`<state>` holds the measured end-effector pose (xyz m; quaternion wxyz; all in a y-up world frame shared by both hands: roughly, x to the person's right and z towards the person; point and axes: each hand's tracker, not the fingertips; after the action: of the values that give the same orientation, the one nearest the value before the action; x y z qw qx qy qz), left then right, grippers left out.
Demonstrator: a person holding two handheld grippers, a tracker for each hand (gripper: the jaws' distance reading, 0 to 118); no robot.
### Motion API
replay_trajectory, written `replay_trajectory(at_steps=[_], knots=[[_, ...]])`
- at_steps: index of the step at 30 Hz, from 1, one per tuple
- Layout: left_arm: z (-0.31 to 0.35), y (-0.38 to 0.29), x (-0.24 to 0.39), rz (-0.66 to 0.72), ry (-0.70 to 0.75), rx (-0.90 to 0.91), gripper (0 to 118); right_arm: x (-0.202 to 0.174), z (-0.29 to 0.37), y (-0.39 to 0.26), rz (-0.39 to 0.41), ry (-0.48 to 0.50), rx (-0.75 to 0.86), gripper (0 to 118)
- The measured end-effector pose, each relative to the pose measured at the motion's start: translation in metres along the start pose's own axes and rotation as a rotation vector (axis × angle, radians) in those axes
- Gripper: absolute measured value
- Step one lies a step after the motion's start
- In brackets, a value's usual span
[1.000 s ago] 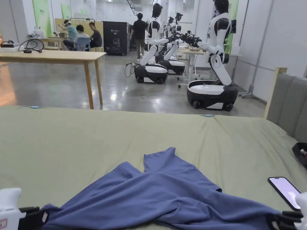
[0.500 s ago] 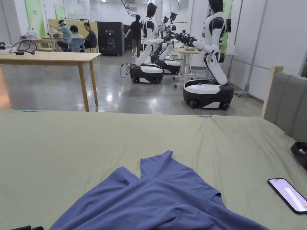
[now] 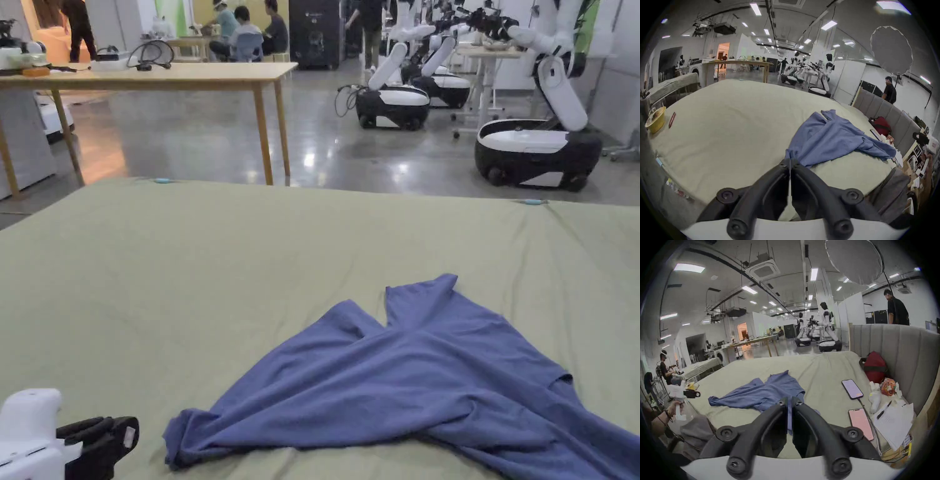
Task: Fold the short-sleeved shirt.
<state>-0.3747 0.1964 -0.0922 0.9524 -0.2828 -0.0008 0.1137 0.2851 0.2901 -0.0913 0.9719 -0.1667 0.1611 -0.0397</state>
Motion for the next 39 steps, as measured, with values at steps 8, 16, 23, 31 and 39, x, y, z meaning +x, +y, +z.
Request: replay_trajectory(at_steps=[8,16,23,31,39], knots=[[-0.081,0.0,-0.003,-0.056,-0.025,-0.183,107,-0.016,-0.013,-0.009,0.019,0.046,-0.05,6],[-0.1,-0.016,-0.002,-0.091,-0.052,-0.208,17,-0.017,-0.025,-0.018,0.02,0.033,-0.119,6],[-0.087,-0.018,0.008,-0.086,-0.076,-0.151,5,-0.013,-0.067,0.01,0.116,0.045,-0.141,6],[-0.08,-0.013,0.017,-0.06,-0.096,-0.146,5,0.007,-0.306,0.083,0.236,0.136,-0.292,33],[-0.084,-0.013,0.025,-0.031,-0.097,-0.193,5,0.031,-0.509,0.055,0.321,0.003,-0.598,115]])
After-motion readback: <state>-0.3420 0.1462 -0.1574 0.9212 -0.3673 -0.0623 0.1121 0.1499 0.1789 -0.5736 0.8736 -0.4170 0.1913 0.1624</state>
